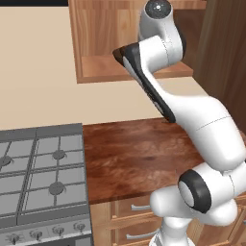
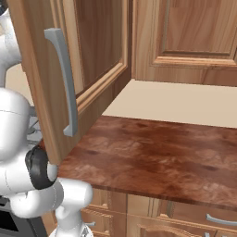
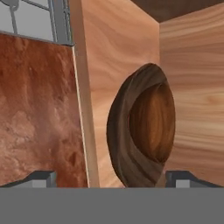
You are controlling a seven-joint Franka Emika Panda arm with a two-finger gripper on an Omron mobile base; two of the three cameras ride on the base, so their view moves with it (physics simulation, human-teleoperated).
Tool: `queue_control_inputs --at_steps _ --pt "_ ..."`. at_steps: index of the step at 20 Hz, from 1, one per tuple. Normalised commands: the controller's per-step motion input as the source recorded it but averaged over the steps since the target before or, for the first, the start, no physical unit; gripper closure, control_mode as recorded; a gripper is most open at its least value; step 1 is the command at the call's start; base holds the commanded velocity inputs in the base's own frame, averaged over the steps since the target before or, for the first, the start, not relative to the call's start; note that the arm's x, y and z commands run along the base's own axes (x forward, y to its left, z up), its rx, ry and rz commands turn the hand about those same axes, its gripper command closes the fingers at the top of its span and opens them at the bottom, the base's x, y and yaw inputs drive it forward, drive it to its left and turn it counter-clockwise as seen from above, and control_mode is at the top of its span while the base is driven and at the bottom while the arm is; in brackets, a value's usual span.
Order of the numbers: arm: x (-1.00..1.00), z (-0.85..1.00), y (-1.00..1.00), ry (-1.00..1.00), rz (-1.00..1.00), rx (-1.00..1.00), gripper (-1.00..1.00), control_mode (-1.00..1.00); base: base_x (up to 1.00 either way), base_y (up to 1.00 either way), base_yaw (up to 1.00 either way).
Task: Pick up the bowls on the counter and stack them on top of one another in the open cabinet. Place the smaller bowl on top of the larger bowl.
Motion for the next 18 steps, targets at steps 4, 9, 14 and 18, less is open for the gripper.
queue_control_inputs --at_steps 4,9,14,18 --pt "-0.60 0.00 0.00 0.00 -0.09 -0.04 -1.00 -1.00 0.00 0.00 0.00" --pt "-0.62 0.00 0.00 0.00 -0.10 -0.06 -1.00 -1.00 0.00 0.00 0.00" --pt "-0.63 0.00 0.00 0.00 -0.09 -0.07 -1.00 -1.00 0.00 0.00 0.00" --pt "-0.66 0.00 0.00 -0.01 -0.08 -0.09 -1.00 -1.00 0.00 0.00 0.00"
